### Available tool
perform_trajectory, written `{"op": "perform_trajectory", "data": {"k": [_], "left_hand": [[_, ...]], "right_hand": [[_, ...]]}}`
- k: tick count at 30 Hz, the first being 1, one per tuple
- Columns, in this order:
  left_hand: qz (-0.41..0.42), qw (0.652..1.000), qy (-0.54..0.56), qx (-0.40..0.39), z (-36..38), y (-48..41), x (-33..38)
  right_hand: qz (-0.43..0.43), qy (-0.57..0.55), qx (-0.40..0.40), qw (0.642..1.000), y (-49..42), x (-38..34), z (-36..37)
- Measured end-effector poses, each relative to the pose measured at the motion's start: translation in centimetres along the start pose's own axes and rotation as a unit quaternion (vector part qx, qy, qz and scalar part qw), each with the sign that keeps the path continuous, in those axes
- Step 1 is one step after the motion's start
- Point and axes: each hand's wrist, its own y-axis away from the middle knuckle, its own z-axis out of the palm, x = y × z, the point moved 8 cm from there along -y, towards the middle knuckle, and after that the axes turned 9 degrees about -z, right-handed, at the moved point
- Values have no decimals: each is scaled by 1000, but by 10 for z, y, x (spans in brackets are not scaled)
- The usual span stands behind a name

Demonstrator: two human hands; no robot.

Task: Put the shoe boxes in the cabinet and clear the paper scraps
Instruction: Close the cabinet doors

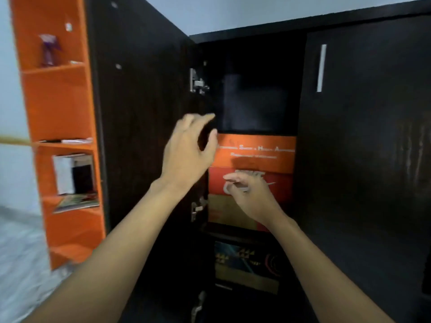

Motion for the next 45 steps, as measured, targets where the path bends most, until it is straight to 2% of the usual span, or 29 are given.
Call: {"op": "perform_trajectory", "data": {"k": [2, 4, 5, 7, 9, 13, 18, 24, 28, 33, 36, 39, 41, 43, 45], "left_hand": [[24, 986, -111, 118, -47, -3, -2], [-55, 969, -173, 169, -81, -4, -25], [-124, 963, -172, 169, -92, -3, -45], [-241, 958, -91, 128, -102, 3, -82], [-282, 955, 9, 93, -104, 7, -103], [-270, 957, 88, 63, -113, 12, -105], [-194, 972, 135, 17, -97, 19, -58], [-128, 959, 231, -100, -19, 29, 5], [-93, 951, 244, -165, 50, 31, 22], [-28, 957, 192, -218, 133, 37, 36], [-11, 961, 153, -230, 170, 38, 35], [5, 965, 109, -239, 196, 35, 35], [20, 968, 58, -245, 211, 33, 33], [33, 966, 0, -255, 227, 33, 27], [25, 957, -38, -287, 248, 33, 14]], "right_hand": [[-23, -53, -14, 998, -7, -15, 34], [-34, -99, -32, 994, -13, -28, 66], [-40, -119, -41, 991, -15, -35, 80], [-48, -148, -57, 986, -17, -47, 101], [-52, -168, -75, 982, -16, -57, 113], [-53, -194, -108, 974, -5, -70, 116], [-87, -215, -107, 967, 12, -82, 96], [-78, -191, -48, 977, 28, -59, 46], [-93, -190, 17, 977, 40, -24, -12], [-59, -54, 85, 993, 55, 31, -66], [-73, 57, 114, 989, 54, 58, -79], [-57, 247, 156, 955, 47, 74, -91], [-25, 326, 167, 930, 42, 83, -97], [15, 373, 150, 915, 37, 96, -100], [69, 396, 94, 911, 30, 115, -99]]}}
